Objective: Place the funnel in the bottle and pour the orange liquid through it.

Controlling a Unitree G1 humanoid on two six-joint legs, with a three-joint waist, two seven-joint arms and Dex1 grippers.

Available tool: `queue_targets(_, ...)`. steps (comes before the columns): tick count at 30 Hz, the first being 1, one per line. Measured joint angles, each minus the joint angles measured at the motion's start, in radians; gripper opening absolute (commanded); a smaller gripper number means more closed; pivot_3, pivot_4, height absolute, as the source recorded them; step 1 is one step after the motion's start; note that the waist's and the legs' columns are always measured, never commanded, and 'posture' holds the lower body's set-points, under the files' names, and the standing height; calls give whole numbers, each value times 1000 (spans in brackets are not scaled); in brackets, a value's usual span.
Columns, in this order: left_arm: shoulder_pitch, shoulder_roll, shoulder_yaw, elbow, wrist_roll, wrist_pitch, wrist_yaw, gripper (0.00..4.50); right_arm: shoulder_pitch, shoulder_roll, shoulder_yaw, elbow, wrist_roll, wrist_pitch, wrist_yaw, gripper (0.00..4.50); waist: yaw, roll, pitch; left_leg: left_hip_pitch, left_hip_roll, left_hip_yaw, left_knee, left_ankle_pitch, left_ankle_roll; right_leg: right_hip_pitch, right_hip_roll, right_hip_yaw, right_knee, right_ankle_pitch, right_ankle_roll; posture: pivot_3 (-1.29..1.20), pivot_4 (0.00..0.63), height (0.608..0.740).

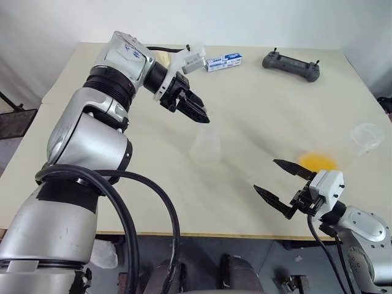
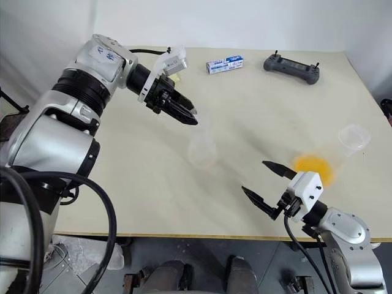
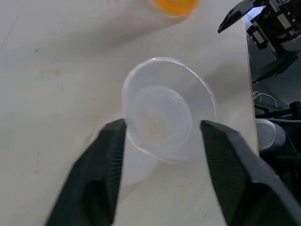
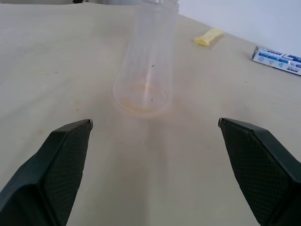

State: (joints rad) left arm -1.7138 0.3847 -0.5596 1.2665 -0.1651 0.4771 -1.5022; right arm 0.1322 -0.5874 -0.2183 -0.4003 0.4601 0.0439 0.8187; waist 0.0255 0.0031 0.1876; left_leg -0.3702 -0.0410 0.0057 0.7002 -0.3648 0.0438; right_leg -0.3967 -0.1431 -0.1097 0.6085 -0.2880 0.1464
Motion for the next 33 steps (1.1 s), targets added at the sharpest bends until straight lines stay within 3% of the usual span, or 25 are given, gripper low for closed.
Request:
queue_targets(3,-1,0,17,2,5,-3,0,4415,0,0,0,0,0,0,0,4500,0,0,0,0,0,0,0,0,0,0,0,0,0,0,0,0,150,740)
queue_targets(12,-7,47,73,-15,-44,23,0,4463,0,-11,-28,0,1,1,0,4500,-2,0,0,0,0,0,0,0,0,0,0,0,1,0,0,0,150,740)
queue_targets(18,44,160,143,-81,-60,-23,0,4463,11,-38,-71,-9,6,19,-1,4500,-3,0,0,1,0,0,0,0,0,-1,0,1,2,0,0,0,150,740)
queue_targets(27,517,226,590,-389,-249,-253,23,4463,91,-23,-139,-84,10,62,-86,4500,-2,0,0,1,0,-2,3,0,0,-1,-2,0,5,0,0,0,150,740)
queue_targets(33,822,192,714,-671,-321,-293,87,4463,161,12,-145,-191,4,119,-183,4500,0,1,-1,2,-2,-3,3,0,0,0,-3,1,8,0,0,0,150,740)
